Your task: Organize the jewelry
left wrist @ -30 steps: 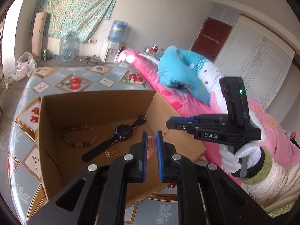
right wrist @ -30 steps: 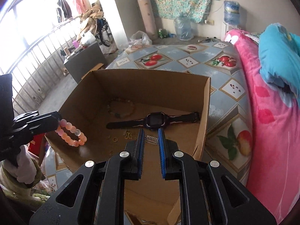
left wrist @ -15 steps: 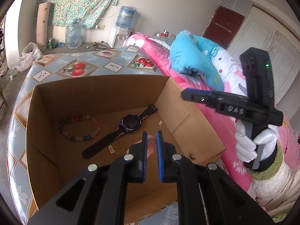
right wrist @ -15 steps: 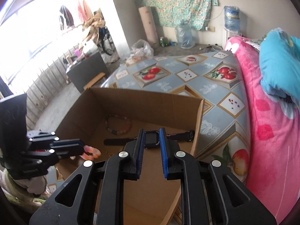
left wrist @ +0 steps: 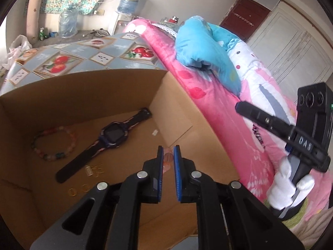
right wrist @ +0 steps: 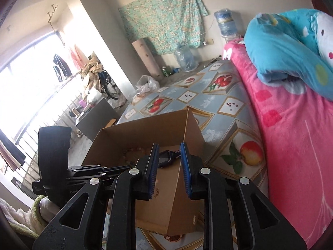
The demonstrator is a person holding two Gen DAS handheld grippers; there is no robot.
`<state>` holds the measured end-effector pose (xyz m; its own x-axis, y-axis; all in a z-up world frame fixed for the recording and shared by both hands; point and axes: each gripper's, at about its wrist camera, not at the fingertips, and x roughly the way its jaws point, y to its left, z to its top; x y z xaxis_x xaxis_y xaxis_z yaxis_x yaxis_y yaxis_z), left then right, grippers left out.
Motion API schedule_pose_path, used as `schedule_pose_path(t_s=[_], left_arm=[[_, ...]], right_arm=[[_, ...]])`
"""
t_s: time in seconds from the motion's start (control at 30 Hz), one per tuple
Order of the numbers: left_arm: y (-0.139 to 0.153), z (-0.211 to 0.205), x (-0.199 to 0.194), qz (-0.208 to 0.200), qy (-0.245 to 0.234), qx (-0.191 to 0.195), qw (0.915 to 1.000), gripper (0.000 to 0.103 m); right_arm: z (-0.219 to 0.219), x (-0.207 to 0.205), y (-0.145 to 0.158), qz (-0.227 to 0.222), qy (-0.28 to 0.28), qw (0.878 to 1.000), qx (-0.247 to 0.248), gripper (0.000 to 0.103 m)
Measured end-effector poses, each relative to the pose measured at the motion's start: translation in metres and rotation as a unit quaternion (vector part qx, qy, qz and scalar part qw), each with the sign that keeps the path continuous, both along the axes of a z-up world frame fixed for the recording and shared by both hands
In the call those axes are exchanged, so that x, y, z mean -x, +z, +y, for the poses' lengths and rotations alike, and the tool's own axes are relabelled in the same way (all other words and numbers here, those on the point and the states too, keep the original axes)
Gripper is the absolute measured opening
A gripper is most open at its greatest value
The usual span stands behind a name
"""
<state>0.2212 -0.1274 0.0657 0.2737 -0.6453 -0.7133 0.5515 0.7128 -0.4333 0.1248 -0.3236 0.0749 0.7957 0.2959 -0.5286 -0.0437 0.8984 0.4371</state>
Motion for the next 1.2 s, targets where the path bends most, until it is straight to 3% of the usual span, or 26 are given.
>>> schedule_pose_path(t_s=[0.07,0.23,0.33,0.43,0.5,0.63,0.77,0.9,1.03,1.2], left_arm=[[-0.005,-0.004,-0.003,0.007,0.002,0.0,1.0,0.033],[-0.008,0.011,0.0,0.008,0.024,0.01,0.9996,0.036],[0.009,0.032,0.01,-0.027,0.043,0.018,0.9985,0.037],[0.032,0.064,0.022,-0.069,0.085,0.018,0.9939,0.053],[0.046,0.095,0.031,-0.095,0.136,0.008,0.9861,0.067],[0.053,0.148,0.04,-0.117,0.236,-0.038,0.9639,0.076],[0.023,0.182,0.034,-0.056,0.283,-0.06,0.9557,0.078],[-0.013,0.193,0.031,0.022,0.279,-0.018,0.96,0.078],[-0.028,0.187,0.037,0.048,0.251,0.026,0.9665,0.078],[-0.027,0.173,0.051,0.031,0.247,0.001,0.9685,0.078]], right_arm=[[-0.004,0.002,-0.002,0.003,-0.005,1.0,-0.002,0.022],[-0.009,0.007,-0.009,0.011,-0.012,1.0,-0.009,0.023],[-0.006,0.007,-0.016,0.024,-0.012,1.0,-0.013,0.023],[-0.002,0.008,-0.024,0.036,-0.01,0.999,-0.02,0.026],[0.001,0.006,-0.032,0.052,-0.006,0.998,-0.03,0.03],[0.012,0.004,-0.052,0.092,0.003,0.995,-0.046,0.032],[0.024,0.003,-0.067,0.132,0.006,0.99,-0.046,0.033],[0.032,0.007,-0.062,0.141,0.016,0.989,-0.038,0.039],[0.036,0.018,-0.065,0.151,0.017,0.987,-0.054,0.039],[0.041,0.033,-0.063,0.149,-0.001,0.988,-0.051,0.039]])
